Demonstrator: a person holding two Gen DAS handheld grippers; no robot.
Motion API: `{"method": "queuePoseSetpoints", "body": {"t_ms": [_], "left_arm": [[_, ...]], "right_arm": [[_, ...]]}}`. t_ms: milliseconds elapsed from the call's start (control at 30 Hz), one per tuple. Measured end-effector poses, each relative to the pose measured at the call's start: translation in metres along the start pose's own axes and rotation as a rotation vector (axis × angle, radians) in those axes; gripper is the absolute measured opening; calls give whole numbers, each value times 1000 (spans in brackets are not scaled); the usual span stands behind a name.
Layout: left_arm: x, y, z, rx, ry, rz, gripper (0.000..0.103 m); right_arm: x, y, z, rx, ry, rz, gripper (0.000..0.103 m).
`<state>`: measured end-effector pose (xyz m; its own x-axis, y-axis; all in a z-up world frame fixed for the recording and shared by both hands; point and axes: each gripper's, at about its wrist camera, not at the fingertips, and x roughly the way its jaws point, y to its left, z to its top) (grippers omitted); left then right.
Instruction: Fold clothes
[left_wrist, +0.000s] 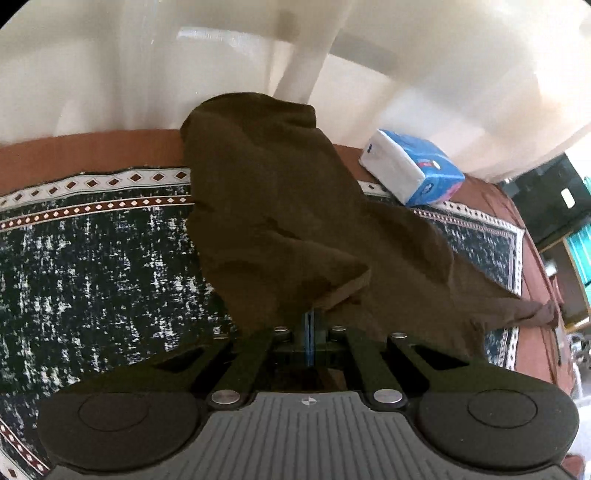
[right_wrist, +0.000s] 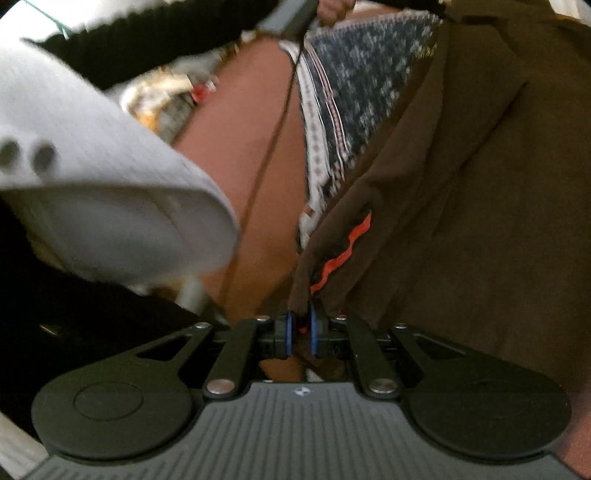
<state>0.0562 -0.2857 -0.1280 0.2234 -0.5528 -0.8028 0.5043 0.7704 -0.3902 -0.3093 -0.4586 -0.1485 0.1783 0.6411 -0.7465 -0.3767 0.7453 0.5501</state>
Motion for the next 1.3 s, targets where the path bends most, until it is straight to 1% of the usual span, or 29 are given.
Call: {"method": "queuePoseSetpoints", "body": {"t_ms": [133, 233, 267, 333, 367, 433, 500, 567, 633, 700, 767, 800, 900, 933, 1033, 1200, 1300], "left_arm": [[0, 7, -6, 21, -2, -10, 3], [2, 10, -7, 40, 5, -8, 15], [2, 11, -8, 47, 4, -8, 20], [1, 12, -8, 61, 5, -4, 23], [0, 12, -9, 70, 6, -2, 23], [-4, 12, -10, 95, 6, 11, 24], [-10, 12, -13, 128, 6, 33, 29], [-18, 11, -15, 158, 7, 54, 49], [-34, 10, -20, 184, -10, 62, 51], [-54, 4, -28, 215, -27, 66, 51], [-76, -5, -48, 241, -24, 47, 53], [-83, -11, -61, 266, -6, 28, 53], [-99, -31, -106, 357, 65, -24, 53], [-100, -35, -122, 363, 90, -35, 53], [-104, -48, -171, 380, 163, -68, 53], [-95, -48, -221, 294, 241, -69, 53], [-92, -46, -227, 238, 244, -85, 54]], "right_arm": [[28, 16, -5, -84, 63, -77, 13], [44, 31, -8, -201, 120, -147, 14], [47, 35, -11, -234, 137, -164, 14], [53, 41, -14, -273, 159, -183, 16], [53, 41, -15, -265, 162, -177, 17], [50, 41, -16, -217, 148, -148, 18], [46, 40, -16, -159, 116, -127, 22], [38, 36, -18, -85, 75, -108, 25], [25, 27, -20, 17, 11, -113, 25], [9, 18, -21, 120, -78, -143, 25], [-8, 7, -22, 216, -178, -156, 25], [-12, 2, -23, 272, -226, -165, 25], [-7, -8, -27, 360, -300, -160, 25], [-5, -12, -28, 389, -324, -158, 25], [9, -20, -33, 446, -345, -168, 25], [24, -27, -34, 479, -342, -191, 25], [27, -29, -38, 510, -354, -194, 24]]}}
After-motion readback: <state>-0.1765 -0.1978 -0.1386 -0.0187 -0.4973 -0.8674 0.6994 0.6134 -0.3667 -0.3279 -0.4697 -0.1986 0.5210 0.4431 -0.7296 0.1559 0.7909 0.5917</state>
